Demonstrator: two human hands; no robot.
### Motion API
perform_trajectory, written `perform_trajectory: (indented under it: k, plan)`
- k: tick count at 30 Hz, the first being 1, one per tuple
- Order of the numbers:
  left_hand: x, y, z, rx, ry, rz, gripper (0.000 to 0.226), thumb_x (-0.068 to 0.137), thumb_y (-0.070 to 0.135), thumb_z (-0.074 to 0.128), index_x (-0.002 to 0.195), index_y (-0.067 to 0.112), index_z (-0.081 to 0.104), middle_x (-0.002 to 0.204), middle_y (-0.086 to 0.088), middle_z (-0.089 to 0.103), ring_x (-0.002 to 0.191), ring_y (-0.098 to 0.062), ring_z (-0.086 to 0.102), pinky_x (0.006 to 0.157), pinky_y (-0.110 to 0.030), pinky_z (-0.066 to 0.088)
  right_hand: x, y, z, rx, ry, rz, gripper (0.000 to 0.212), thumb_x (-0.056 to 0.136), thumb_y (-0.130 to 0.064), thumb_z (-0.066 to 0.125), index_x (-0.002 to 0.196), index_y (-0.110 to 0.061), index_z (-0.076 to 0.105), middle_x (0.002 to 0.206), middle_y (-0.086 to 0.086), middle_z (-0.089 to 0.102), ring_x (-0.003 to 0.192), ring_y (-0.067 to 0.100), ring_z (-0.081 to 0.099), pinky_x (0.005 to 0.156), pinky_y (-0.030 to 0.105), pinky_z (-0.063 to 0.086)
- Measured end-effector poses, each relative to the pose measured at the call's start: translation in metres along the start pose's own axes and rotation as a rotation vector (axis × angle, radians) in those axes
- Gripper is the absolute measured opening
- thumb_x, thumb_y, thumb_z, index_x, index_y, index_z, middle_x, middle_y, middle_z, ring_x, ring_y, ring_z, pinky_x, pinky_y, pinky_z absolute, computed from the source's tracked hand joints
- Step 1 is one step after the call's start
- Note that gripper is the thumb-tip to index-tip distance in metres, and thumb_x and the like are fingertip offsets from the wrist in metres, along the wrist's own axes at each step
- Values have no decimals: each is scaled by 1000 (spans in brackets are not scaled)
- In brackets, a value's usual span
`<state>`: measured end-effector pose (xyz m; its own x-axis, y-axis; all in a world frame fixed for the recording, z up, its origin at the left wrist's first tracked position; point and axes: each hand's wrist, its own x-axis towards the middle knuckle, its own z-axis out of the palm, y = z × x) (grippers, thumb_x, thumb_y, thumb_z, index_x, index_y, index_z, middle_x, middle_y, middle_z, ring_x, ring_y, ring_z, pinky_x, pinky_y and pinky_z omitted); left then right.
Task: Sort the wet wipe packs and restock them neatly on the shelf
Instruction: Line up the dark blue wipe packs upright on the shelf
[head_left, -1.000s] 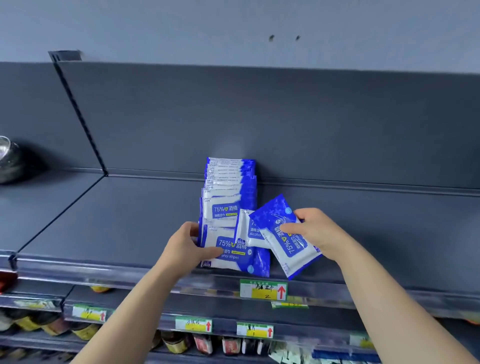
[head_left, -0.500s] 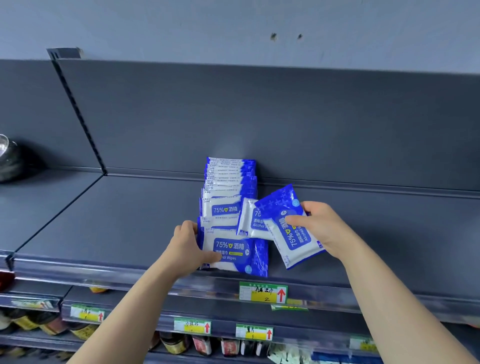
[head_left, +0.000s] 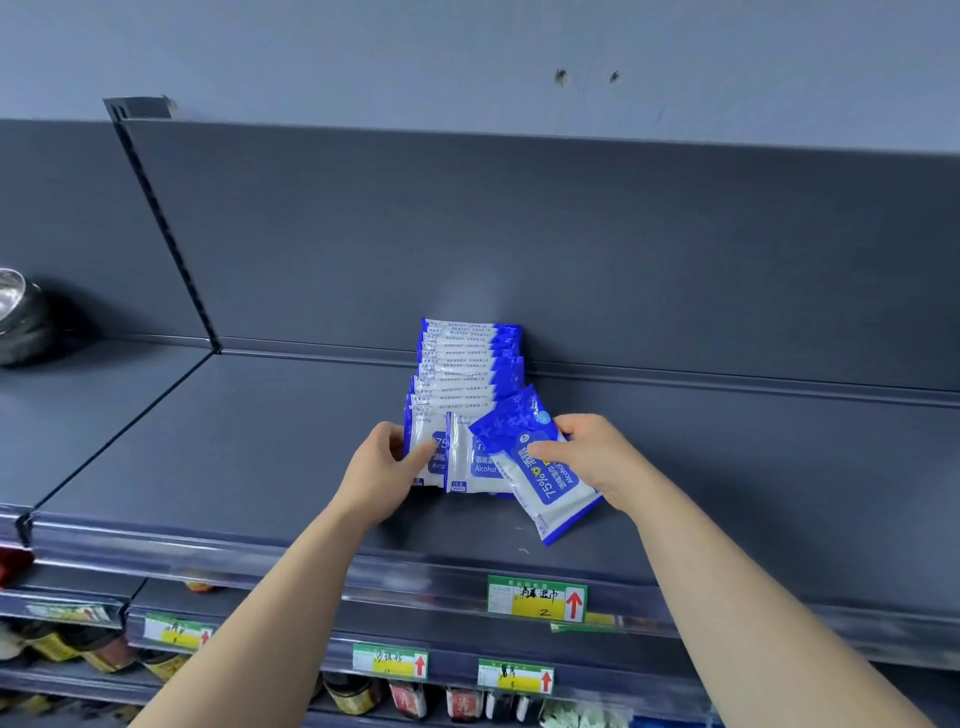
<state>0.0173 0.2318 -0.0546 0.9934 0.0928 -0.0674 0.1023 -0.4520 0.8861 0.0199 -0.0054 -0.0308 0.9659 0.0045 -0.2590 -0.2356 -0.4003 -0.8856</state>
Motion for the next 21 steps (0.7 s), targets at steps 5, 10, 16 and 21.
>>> perform_trajectory:
  k: [5, 10, 16, 21]
  plan:
    - [-3, -1, 0, 69, -68, 9, 55, 66, 37, 86, 100, 18, 46, 95, 6, 60, 82, -12, 60, 62, -24, 46, -1, -4, 12, 47, -19, -6, 21, 80, -29, 76, 91, -18, 62, 89, -1, 74, 72, 11, 72, 55, 23, 54]
    - [-1, -5, 0, 135, -48, 28, 55, 68, 32, 86, 102, 17, 45, 94, 9, 58, 78, -8, 55, 59, -20, 40, -2, -10, 6, 33, 28, -53, 20, 80, -24, 77, 93, -14, 66, 91, 2, 75, 75, 14, 73, 64, 29, 57]
    - [-3, -6, -3, 143, -34, 19, 57, 66, 33, 86, 103, 16, 46, 90, 11, 57, 73, -4, 53, 57, -19, 37, -13, -19, -7, 255, 120, -107, 28, 82, -4, 70, 101, -18, 55, 93, 3, 71, 69, 13, 69, 53, 28, 55]
    - [-5, -8, -6, 138, -52, 24, 59, 64, 32, 88, 103, 16, 47, 92, 8, 59, 78, -9, 56, 59, -21, 39, -23, -4, -2, 399, 219, -119, 51, 75, 3, 75, 107, -22, 45, 100, 4, 68, 78, 24, 71, 59, 37, 59]
